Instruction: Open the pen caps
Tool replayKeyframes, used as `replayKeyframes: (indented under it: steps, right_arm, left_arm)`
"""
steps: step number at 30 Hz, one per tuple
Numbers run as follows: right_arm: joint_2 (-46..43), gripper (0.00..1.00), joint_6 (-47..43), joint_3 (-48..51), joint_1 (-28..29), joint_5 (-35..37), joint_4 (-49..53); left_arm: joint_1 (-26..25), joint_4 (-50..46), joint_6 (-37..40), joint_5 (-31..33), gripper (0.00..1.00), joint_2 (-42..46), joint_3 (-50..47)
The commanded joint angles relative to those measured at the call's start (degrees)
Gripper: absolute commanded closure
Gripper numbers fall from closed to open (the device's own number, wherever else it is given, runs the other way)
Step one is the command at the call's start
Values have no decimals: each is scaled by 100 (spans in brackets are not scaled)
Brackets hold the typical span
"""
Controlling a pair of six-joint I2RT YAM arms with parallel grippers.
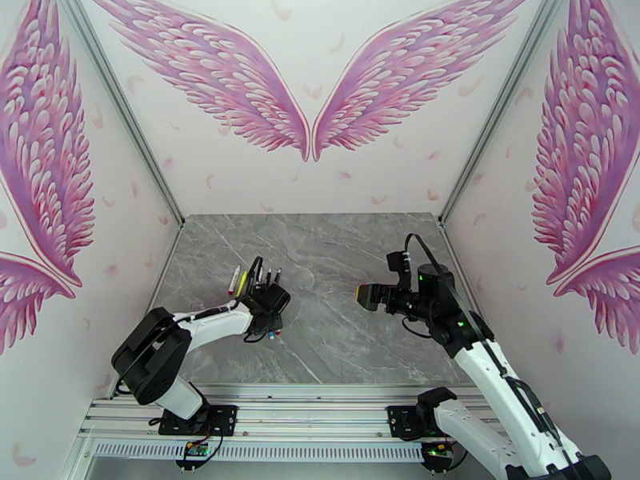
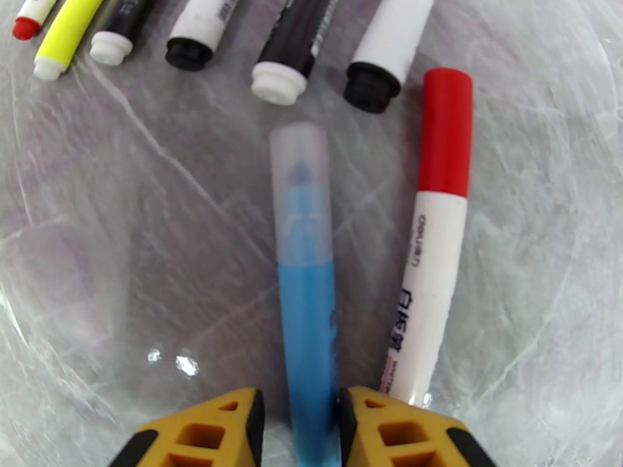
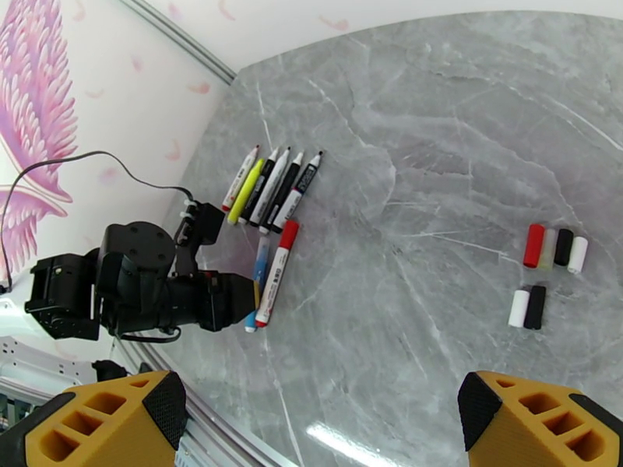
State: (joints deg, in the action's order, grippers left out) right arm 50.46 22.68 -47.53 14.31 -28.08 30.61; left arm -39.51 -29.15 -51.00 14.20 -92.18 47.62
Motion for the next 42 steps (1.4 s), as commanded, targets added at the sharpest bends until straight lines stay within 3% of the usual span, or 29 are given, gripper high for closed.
replayKeyframes:
  steps: [1,19,26,31,35,42]
  right_arm:
    - [-66,1,-35,75,37,2,58]
    - [-164,1,52,204,30,-78,46]
    - [-218,1,153,256,31,-145,94]
    - [-240,1,297,392,39,-297,-12]
    - [-170,1,538,555,51,-532,-252]
    - [69,1,1316,815,95,-959,-1094]
  left_arm:
    - [-22,-82,32,-43,67,-137,149]
    - [22,-289,61,41,77,-121,137]
    - [-107,-250,53,-143,77,528,-203]
    - [-267,-212,460,-331,77,1198,-498]
    - [-362,99,1041,-704,77,1844,-731]
    - [-356,1318,2112,-2213,77,2741,-900]
